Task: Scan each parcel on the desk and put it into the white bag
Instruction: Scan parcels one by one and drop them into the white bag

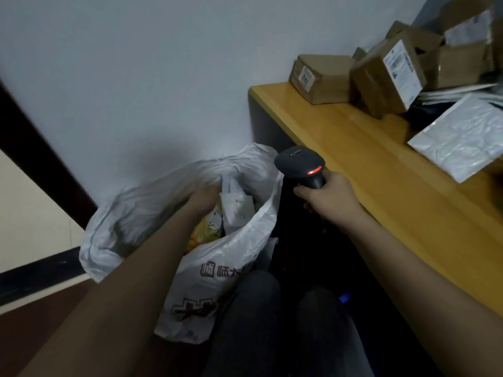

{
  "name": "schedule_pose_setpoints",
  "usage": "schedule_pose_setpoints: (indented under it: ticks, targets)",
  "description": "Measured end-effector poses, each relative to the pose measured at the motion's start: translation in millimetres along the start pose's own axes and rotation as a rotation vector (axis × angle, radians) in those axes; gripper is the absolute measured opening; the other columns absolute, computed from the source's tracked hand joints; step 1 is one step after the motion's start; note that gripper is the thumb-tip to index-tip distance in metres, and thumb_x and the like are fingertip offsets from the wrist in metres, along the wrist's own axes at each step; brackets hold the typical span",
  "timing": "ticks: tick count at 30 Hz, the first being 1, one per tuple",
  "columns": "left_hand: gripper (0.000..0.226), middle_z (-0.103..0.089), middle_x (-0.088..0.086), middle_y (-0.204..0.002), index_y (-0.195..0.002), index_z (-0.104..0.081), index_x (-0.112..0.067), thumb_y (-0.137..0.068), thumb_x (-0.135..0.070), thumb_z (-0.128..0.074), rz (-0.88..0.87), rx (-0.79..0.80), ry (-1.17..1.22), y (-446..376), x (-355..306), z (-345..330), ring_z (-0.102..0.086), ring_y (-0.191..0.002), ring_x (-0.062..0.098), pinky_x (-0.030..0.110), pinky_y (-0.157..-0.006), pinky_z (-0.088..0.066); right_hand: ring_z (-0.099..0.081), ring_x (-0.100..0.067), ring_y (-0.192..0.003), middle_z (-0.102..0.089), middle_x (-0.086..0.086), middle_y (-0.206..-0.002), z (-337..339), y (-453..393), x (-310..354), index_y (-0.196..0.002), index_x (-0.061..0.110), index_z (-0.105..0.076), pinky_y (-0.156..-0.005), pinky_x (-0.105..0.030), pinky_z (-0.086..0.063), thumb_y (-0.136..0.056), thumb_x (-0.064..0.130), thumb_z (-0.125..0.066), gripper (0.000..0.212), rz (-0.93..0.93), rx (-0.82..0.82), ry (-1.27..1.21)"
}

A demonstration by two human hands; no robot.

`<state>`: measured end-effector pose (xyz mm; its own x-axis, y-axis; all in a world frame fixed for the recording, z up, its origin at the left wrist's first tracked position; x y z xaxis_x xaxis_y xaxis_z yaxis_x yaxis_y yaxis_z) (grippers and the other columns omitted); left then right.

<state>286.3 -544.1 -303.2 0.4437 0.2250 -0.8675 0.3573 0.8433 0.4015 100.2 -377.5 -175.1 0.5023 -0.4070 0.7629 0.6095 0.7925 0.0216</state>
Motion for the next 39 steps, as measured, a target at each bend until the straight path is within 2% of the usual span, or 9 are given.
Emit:
schedule_pose_setpoints:
  ticks: [6,9,13,19,25,30,33,35,39]
  targets:
    - [0.033,-0.057,0.005,-0.124,-0.128,-0.055,-0.013,-0.097,-0.022,-0.055,-0.334,-0.022,0.036,24.3,-59.0,-16.6,-0.055,-0.105,0.014,0.025,-0.087,-0.043,-0.060,-0.017,-0.050,-0.063,-0.002,-0.055,22.3,11.8,-3.4,-0.073,0.013,-0.061,-0.054,-0.031,-0.046,-0.080,0.017,-0.071,0.012,-0.032,-0.059,-0.019]
    - [0.026,-0.060,0.001,-0.116,-0.120,-0.059,-0.012,-0.095,-0.019,-0.058,-0.501,-0.005,0.079,52.2,-99.5,-31.0,-0.056,-0.096,0.006,0.012,-0.076,-0.045,-0.060,-0.018,-0.051,-0.062,-0.004,-0.056,46.4,23.2,-2.3,-0.076,0.012,-0.061,-0.055,-0.032,-0.047,-0.080,0.016,-0.071,0.011,-0.058,-0.108,-0.066]
    - [0.026,-0.060,-0.001,-0.107,-0.120,-0.059,-0.010,-0.095,-0.019,-0.059,-0.608,0.101,0.127,88.1,-144.8,-62.8,-0.058,-0.088,0.001,0.007,-0.072,-0.046,-0.056,-0.019,-0.050,-0.059,-0.009,-0.061,90.6,41.8,-5.9,-0.080,0.006,-0.063,-0.055,-0.032,-0.045,-0.080,0.015,-0.070,0.012,-0.119,-0.196,-0.142]
    - [0.016,-0.061,-0.006,-0.114,-0.110,-0.059,-0.027,-0.095,-0.030,-0.060,-0.665,0.247,0.056,121.6,-200.0,-131.0,-0.059,-0.104,0.010,0.024,-0.082,-0.044,-0.056,-0.013,-0.047,-0.062,-0.011,-0.071,179.2,68.6,-26.3,-0.086,0.000,-0.064,-0.052,-0.030,-0.047,-0.079,0.013,-0.069,0.015,-0.163,-0.399,-0.204]
    - [0.025,-0.058,-0.005,-0.115,-0.118,-0.058,-0.020,-0.095,-0.030,-0.059,-0.735,0.401,-0.042,157.6,-248.0,-222.7,-0.056,-0.106,0.011,0.022,-0.082,-0.041,-0.056,-0.015,-0.049,-0.059,-0.007,-0.066,267.9,103.3,-62.4,-0.074,0.011,-0.059,-0.053,-0.030,-0.047,-0.080,0.011,-0.068,0.010,-0.183,-0.633,-0.223]
    - [0.022,-0.060,-0.001,-0.116,-0.113,-0.058,-0.019,-0.093,-0.027,-0.063,-0.802,0.524,-0.102,193.9,-273.4,-307.6,-0.059,-0.109,0.016,0.024,-0.085,-0.044,-0.061,-0.027,-0.067,-0.062,-0.010,-0.071,329.2,138.4,-100.1,-0.075,0.017,-0.057,-0.064,-0.040,-0.052,-0.082,0.018,-0.069,0.014,-0.235,-0.788,-0.204]
    - [0.034,-0.056,-0.004,-0.116,-0.123,-0.056,-0.015,-0.095,-0.033,-0.059,-0.823,0.585,-0.208,218.5,-285.7,-354.4,-0.054,-0.110,0.012,0.021,-0.084,-0.039,-0.060,-0.025,-0.064,-0.061,-0.013,-0.073,354.1,160.6,-128.6,-0.084,0.014,-0.057,-0.058,-0.035,-0.050,-0.083,0.012,-0.066,0.010,-0.256,-0.851,-0.233]
    - [0.049,-0.052,-0.001,-0.129,-0.133,-0.049,-0.013,-0.095,-0.043,-0.055,-0.798,0.607,-0.277,229.1,-291.3,-381.4,-0.050,-0.118,0.015,0.024,-0.087,-0.038,-0.060,-0.023,-0.061,-0.062,-0.012,-0.072,368.3,171.7,-146.2,-0.093,0.007,-0.060,-0.057,-0.032,-0.049,-0.085,0.011,-0.066,0.012,-0.284,-0.897,-0.294]
    - [0.091,-0.028,0.009,-0.154,-0.149,-0.024,-0.011,-0.084,-0.069,-0.050,-0.564,0.637,-0.327,233.6,-290.9,-417.9,-0.032,-0.139,0.029,0.044,-0.109,-0.035,-0.059,-0.021,-0.059,-0.061,-0.011,-0.070,381.7,182.6,-169.4,-0.093,0.001,-0.062,-0.054,-0.029,-0.048,-0.087,0.009,-0.065,0.011,-0.345,-0.926,-0.378]
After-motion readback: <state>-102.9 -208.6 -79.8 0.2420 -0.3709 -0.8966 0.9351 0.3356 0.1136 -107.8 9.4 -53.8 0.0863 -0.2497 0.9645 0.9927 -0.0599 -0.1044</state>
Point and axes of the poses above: each hand's wrist, its own y-axis away from the middle knuckle, its own z-axis out of the back of the hand, x = y × z, the point moved 5 cm from there along -y, towards the middle knuckle
